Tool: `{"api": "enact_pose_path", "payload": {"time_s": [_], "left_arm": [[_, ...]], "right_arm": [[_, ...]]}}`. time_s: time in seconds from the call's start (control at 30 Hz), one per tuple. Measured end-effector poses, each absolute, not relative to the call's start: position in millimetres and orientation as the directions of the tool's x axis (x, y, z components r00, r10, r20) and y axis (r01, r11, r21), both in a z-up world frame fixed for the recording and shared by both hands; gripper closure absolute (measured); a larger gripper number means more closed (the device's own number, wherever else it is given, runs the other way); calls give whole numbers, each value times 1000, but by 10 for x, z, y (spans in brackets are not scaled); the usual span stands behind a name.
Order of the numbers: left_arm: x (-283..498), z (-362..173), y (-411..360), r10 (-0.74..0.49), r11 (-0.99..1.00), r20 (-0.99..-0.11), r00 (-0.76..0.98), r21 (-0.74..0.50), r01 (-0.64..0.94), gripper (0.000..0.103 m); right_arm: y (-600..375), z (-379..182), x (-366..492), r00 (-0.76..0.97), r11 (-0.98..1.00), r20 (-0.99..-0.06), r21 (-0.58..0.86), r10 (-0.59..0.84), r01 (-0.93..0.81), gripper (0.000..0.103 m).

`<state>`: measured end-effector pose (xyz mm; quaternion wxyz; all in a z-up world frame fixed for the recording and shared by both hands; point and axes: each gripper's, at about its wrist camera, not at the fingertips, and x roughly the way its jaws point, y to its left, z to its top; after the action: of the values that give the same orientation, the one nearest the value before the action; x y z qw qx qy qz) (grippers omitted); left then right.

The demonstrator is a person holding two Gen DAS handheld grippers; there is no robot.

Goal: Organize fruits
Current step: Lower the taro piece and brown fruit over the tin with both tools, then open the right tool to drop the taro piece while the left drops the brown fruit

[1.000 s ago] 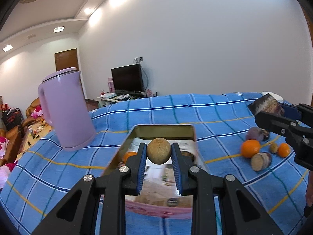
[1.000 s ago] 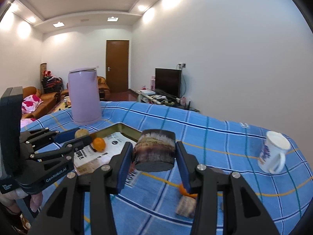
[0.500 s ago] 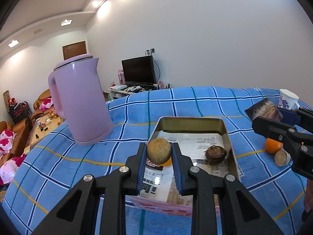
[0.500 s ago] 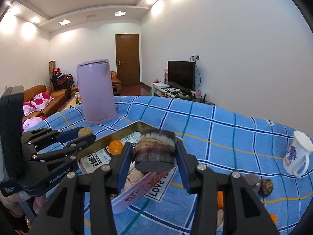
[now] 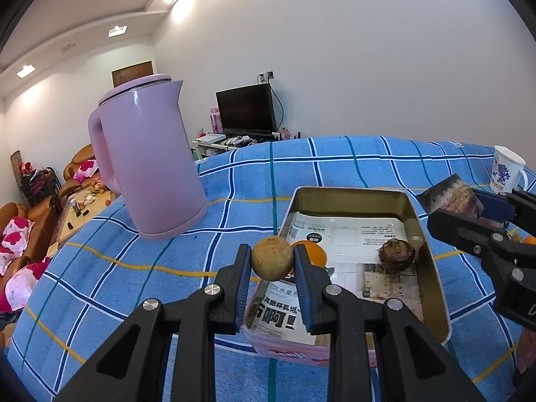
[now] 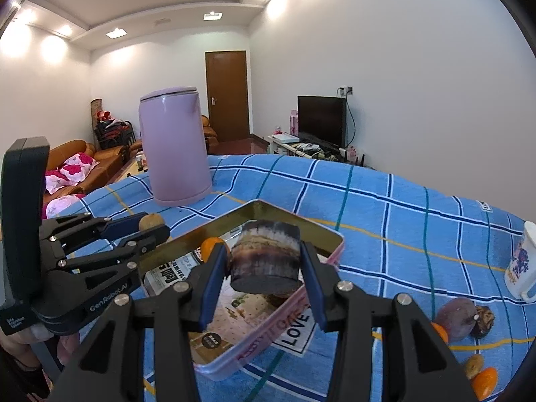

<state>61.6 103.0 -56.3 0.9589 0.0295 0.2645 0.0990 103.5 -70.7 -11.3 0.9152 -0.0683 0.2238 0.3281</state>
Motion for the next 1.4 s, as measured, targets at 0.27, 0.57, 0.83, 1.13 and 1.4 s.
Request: {"api": "enact_pose_path", "payload": {"time_s": [0.27,0.57,0.83,1.13,1.4], "left_arm": [[686,-664,1075,201,980,-531,823,102,-173,76],[762,-736,1074,191,981,-555,810,109,-158,76],[821,-784,1052,200,980,-580,790,132,-151,76],[821,-796,947,226,972,-574,787,188,-142,76],[810,-785,929,244,967,-571,784,204,-152,76]], "right_arm": [[-645,-193,1060,668,768,-475,27,573,-640,56],[-582,-292,1094,652,761,-496,29,574,-648,56],[-518,-372,1147,629,752,-527,32,572,-658,56],[-460,-412,1182,608,745,-557,28,565,-667,56],[-349,-472,1196,585,732,-606,-6,539,-681,56]]}}
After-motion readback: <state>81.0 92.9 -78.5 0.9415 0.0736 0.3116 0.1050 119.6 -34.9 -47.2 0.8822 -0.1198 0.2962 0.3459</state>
